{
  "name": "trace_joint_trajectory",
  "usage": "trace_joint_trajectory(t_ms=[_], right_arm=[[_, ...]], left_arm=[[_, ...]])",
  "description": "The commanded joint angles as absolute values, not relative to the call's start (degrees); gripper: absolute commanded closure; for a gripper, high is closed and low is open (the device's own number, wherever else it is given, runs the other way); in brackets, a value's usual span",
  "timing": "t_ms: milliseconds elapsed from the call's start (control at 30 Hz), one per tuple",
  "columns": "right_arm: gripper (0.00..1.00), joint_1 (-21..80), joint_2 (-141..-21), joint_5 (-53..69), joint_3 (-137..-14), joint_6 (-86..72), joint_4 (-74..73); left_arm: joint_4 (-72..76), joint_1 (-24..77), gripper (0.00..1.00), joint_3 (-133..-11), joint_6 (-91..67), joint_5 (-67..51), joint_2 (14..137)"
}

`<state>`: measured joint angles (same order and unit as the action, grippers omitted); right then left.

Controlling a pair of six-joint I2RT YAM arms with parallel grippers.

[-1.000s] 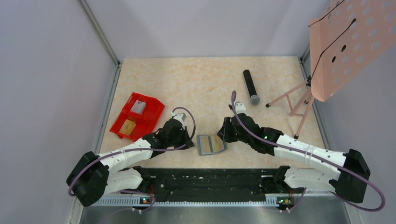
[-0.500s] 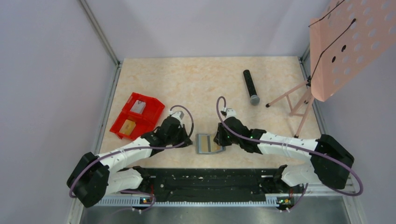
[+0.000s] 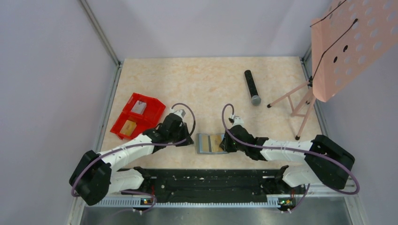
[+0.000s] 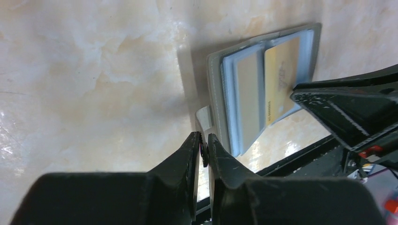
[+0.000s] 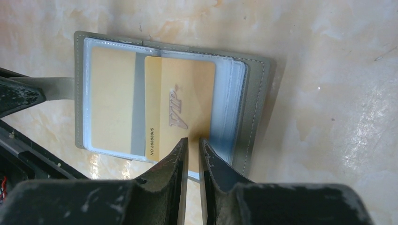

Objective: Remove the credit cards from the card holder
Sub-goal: Remove the credit card from the card holder.

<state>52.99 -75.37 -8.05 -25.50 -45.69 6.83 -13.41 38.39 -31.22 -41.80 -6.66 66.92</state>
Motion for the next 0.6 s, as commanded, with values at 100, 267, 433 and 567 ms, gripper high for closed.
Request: trace_joint_trajectory(t_ms=[100,267,433,567], right_arm=[[0.86,52.43,-73.35,-8.44,-25.51,-46.05,5.57],[0.86,52.38,-73.08,-8.12,-26.01,-46.03,5.71],[0.86,52.41,-73.24,-8.1,-25.72,-46.26,6.13],[0.87,52.41,-73.05,-8.16,-25.5,-46.64,6.5]], left_arm=[[-17.78,38.14,0.76,-38.61,-41.62,-6.52,64.22],[-17.79,38.22,0.74,-41.53,-43.0,-9.96,63.68],[-12.53,38.25,0.74,-41.75,-44.15,-15.86,65.2],[-8.43,38.28,0.74,-41.07,-44.45,-18.27,68.68]])
